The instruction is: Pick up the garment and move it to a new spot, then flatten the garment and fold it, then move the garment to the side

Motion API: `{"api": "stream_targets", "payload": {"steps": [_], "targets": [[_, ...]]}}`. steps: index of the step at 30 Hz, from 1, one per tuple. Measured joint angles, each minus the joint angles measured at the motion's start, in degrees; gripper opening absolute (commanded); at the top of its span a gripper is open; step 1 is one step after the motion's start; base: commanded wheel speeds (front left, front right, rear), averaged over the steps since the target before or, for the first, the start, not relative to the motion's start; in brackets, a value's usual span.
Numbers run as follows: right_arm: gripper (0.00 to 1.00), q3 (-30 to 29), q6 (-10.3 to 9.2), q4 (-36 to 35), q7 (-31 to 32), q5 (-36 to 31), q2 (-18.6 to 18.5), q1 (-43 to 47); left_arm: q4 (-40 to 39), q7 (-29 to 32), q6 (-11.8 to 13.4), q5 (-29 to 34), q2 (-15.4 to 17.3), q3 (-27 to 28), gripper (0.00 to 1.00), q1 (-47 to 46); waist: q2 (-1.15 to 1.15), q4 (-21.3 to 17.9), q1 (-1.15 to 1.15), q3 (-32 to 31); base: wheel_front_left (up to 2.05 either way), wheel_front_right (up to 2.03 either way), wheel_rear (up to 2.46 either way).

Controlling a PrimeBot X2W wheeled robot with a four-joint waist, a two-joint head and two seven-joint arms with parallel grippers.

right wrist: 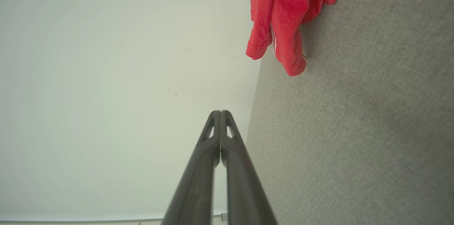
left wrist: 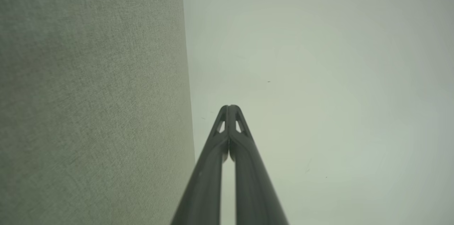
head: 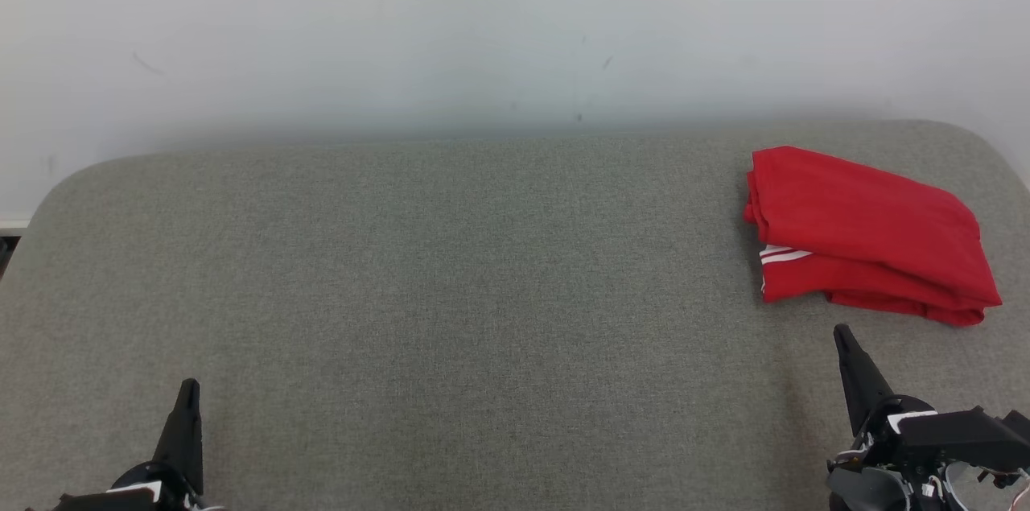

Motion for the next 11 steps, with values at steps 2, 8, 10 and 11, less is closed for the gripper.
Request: {"api": "stream_targets", "payload": {"steps": [2, 8, 10, 11], "targets": [[0.00, 0.00, 0.00, 0.00, 0.00, 0.00, 0.00, 0.00, 0.00, 0.00, 0.00, 0.00, 0.00, 0.00, 0.00, 0.00, 0.00, 0.00, 0.00, 0.00, 0.00, 0.00, 0.00], [0.00, 0.00, 0.00, 0.00, 0.00, 0.00, 0.00, 0.00, 0.00, 0.00, 0.00, 0.00, 0.00, 0.00, 0.00, 0.00, 0.00, 0.00, 0.00, 0.00, 0.00, 0.00, 0.00], [0.00, 0.00, 0.00, 0.00, 0.00, 0.00, 0.00, 0.00, 0.00, 0.00, 0.00, 0.00, 0.00, 0.00, 0.00, 0.00, 0.00, 0.00, 0.00, 0.00, 0.00, 0.00, 0.00], [0.00, 0.00, 0.00, 0.00, 0.00, 0.00, 0.00, 0.00, 0.00, 0.00, 0.00, 0.00, 0.00, 0.00, 0.00, 0.00, 0.00, 0.00, 0.00, 0.00, 0.00, 0.00, 0.00]]}}
